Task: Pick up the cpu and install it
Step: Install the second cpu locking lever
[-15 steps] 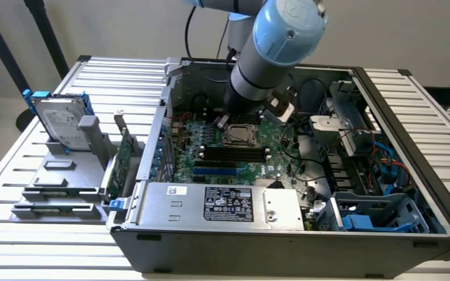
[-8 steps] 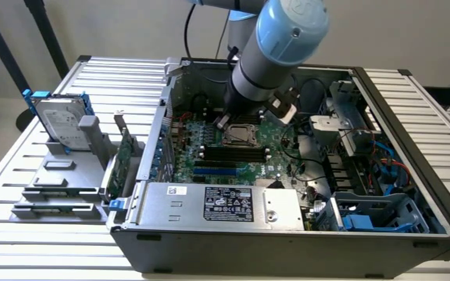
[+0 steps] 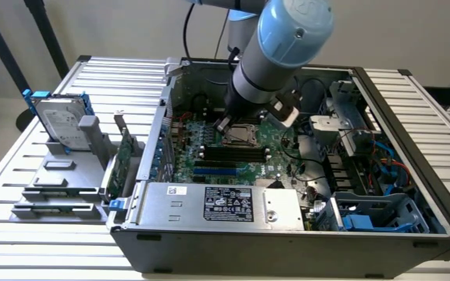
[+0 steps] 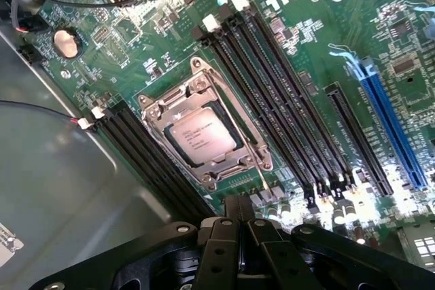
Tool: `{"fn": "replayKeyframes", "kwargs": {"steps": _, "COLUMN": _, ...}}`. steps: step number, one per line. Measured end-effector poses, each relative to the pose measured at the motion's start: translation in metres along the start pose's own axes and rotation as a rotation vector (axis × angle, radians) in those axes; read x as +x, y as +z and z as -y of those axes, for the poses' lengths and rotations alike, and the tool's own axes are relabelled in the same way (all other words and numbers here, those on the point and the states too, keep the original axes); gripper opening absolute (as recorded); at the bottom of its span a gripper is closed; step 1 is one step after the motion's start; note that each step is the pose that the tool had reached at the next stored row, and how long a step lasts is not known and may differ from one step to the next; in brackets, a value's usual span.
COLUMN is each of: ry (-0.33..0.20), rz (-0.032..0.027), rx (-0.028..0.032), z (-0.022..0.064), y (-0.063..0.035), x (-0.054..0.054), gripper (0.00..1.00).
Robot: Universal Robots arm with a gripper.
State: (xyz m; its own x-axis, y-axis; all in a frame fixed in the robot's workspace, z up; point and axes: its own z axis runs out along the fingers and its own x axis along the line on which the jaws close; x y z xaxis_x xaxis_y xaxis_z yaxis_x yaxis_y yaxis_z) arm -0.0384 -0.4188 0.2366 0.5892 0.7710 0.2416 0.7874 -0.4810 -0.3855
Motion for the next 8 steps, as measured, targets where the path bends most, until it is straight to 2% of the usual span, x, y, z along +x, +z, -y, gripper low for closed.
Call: {"fn": "replayKeyframes", "kwargs": {"steps": 8, "ry": 0.007, "rz": -0.0014, "rx": -0.0003, "z": -0.0087, "y": -0.0119, "x": -0.015, "gripper": 0.11}}
